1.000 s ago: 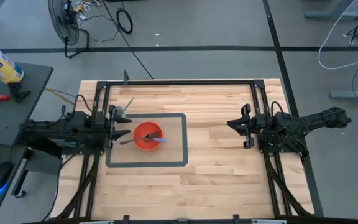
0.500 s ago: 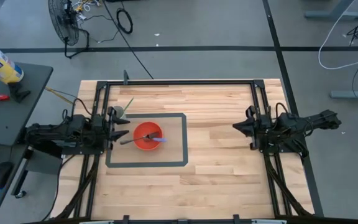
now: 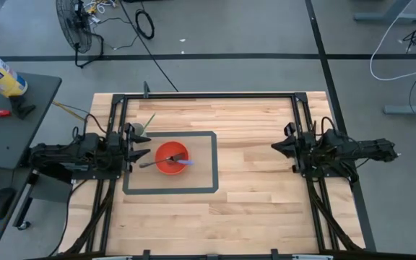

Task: Pick & Place Utensil
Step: Return to Home Position

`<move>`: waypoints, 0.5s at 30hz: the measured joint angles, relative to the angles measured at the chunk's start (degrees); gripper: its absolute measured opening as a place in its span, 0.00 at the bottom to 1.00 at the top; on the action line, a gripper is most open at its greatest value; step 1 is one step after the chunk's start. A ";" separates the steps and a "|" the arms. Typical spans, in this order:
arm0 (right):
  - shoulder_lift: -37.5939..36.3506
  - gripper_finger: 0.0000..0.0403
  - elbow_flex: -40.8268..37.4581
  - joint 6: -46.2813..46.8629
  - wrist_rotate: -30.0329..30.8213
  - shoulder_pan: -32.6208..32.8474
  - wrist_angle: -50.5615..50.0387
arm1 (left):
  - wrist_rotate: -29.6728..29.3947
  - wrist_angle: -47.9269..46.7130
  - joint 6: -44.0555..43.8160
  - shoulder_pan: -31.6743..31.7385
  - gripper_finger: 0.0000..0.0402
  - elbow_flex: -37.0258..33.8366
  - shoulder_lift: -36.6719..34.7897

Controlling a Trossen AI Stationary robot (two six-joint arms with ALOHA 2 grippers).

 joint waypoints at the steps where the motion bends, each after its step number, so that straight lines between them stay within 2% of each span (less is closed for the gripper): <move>1: 0.00 0.00 -1.45 0.52 -1.20 -0.61 2.64 | -0.02 -0.03 0.00 0.00 0.49 0.00 0.00; 3: 0.00 0.00 -4.97 1.66 -2.46 -1.53 8.87 | -0.15 0.02 -0.04 0.00 0.49 0.00 0.00; 6: 0.06 0.00 -5.48 1.70 -0.27 -2.23 7.19 | -1.01 -0.31 -0.47 0.00 0.49 0.00 0.01; 12: 0.09 0.02 -5.48 0.90 -1.16 -2.50 8.11 | -0.93 -4.95 -0.86 0.00 0.49 0.00 0.22; 15: 0.10 0.03 -5.48 0.74 -1.07 -2.50 6.11 | 1.65 -5.63 -0.49 0.00 0.49 0.00 0.22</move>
